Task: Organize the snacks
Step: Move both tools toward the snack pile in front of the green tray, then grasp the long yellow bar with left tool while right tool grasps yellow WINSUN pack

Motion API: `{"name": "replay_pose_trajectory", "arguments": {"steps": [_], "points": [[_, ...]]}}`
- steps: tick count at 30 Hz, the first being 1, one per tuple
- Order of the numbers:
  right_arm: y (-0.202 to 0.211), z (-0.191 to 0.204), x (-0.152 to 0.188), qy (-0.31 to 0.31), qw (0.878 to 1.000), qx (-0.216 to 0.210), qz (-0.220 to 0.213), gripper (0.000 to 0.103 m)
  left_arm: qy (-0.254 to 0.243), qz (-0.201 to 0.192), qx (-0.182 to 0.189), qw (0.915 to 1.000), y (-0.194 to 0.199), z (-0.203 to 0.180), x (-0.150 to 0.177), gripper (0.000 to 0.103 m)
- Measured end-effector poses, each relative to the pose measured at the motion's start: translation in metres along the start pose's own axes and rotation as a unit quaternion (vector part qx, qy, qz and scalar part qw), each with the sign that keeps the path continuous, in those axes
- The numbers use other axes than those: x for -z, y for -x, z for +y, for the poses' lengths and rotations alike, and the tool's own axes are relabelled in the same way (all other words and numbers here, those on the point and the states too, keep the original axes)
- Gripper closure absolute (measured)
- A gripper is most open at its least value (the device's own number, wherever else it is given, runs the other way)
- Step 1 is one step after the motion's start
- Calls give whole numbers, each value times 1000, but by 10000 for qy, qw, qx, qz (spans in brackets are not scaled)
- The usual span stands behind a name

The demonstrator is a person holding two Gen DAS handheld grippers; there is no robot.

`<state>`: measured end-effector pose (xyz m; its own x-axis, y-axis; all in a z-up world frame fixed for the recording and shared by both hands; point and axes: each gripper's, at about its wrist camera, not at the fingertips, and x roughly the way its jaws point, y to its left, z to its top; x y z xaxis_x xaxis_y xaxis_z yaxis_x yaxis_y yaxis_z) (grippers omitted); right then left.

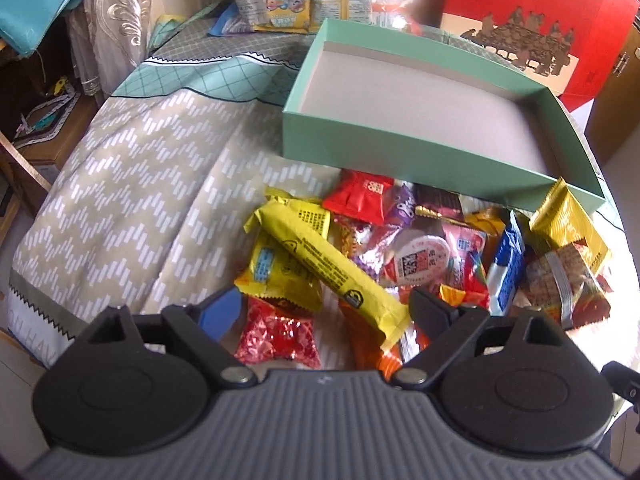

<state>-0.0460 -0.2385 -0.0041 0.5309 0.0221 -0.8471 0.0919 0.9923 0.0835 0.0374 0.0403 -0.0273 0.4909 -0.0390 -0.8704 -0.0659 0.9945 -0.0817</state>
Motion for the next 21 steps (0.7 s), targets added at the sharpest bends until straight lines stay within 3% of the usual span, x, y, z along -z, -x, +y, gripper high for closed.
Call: {"name": "replay_pose_trajectory", "arguments": {"steps": [4, 6, 8, 10, 15, 18, 21], "points": [[-5, -7, -7, -97, 9999, -39, -43, 0, 64, 31, -125, 9999, -15, -4, -7, 20], [-8, -12, -11, -142, 9998, -92, -78, 0, -15, 47, -213, 9998, -23, -7, -9, 32], [-11, -19, -18, -220, 9996, -83, -181, 0, -111, 16, -163, 9998, -28, -10, -11, 66], [-13, -27, -23, -284, 9989, 34, -370, 3, -298, -61, -227, 9993, -31, -14, -11, 82], [-25, -43, -42, -300, 9972, 99, -676, 42, -906, -192, -51, 9957, -36, -31, -13, 83], [-38, -41, -58, -58, 9968, 180, -775, 54, -1091, -136, 278, 9935, -38, -39, -15, 83], [-54, -34, -71, 269, 9974, 144, -658, 55, -1170, -133, 370, 9924, -38, -42, -15, 83]]}}
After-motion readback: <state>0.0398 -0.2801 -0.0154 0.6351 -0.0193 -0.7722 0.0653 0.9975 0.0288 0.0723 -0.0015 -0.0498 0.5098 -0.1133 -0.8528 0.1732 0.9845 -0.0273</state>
